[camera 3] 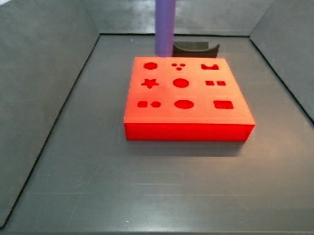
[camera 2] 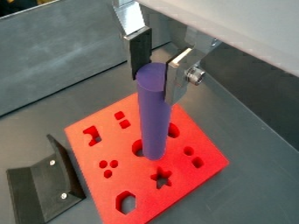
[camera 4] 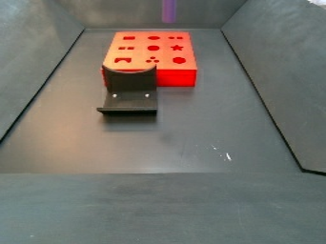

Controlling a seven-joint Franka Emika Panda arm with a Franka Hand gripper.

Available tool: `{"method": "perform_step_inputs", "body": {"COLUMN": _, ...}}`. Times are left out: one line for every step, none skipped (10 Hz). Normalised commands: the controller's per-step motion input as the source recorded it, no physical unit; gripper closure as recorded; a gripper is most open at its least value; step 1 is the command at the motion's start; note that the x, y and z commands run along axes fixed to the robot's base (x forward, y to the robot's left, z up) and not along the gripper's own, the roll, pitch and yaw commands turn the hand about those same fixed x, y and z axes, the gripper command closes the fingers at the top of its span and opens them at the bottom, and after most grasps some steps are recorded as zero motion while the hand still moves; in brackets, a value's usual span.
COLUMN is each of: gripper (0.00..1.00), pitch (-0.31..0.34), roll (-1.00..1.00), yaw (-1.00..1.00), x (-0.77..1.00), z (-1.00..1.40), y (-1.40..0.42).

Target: Insert the round object.

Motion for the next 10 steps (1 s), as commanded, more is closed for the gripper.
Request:
{"method": "perform_step_inputs", "body": {"gripper": 1.0, "pitch": -0.064, "roll": -0.01, "yaw": 0.36, "x": 0.62, "z": -0.45, "y": 0.03}}
{"method": "perform_step_inputs", "body": {"gripper": 1.0, "pitch": -0.057, "roll": -0.04, "yaw": 0.28, "x": 0.45, "z": -0.4, "y": 0.08}}
{"method": "perform_step_inputs", "body": {"gripper": 1.0, "pitch": -0.036, "roll": -0.06, "yaw": 0.26, "x": 0.4, "z": -0.37, "y": 0.15}}
{"method": "perform_step_inputs", "body": {"gripper": 1.0, "pitch": -0.037, "roll": -0.07, "yaw": 0.26, "x": 0.47, "z": -0.37, "y": 0.15}}
{"method": "perform_step_inputs", "body": {"gripper": 1.0, "pitch": -0.03, "roll": -0.07, "yaw": 0.26, "x": 0.52, "z": -0.32, "y": 0.13}}
{"method": "perform_step_inputs", "body": {"gripper": 1.0, "pitch": 0.0, "roll": -0.05, "yaw": 0.16, "x": 0.31, "z": -0.23, "y": 0.07}}
{"method": "perform_step_inputs", "body": {"gripper": 1.0, "pitch": 0.013, "roll": 0.0, "yaw": 0.0, "x": 0.0, "z": -0.11, "y": 0.0}}
{"method": "perform_step_inputs", "body": {"gripper": 1.0, "pitch": 0.01, "roll": 0.04, "yaw": 0.0, "x": -0.03, "z": -0.05, "y": 0.0}}
{"method": "perform_step_inputs", "body": {"gripper": 1.0, "pitch": 0.0, "roll": 0.01, "yaw": 0.0, "x": 0.0, "z": -0.07, "y": 0.0}}
{"method": "perform_step_inputs", "body": {"gripper": 1.0, "pitch": 0.0, "roll": 0.06, "yaw": 0.0, "x": 0.0, "z": -0.14, "y": 0.0}}
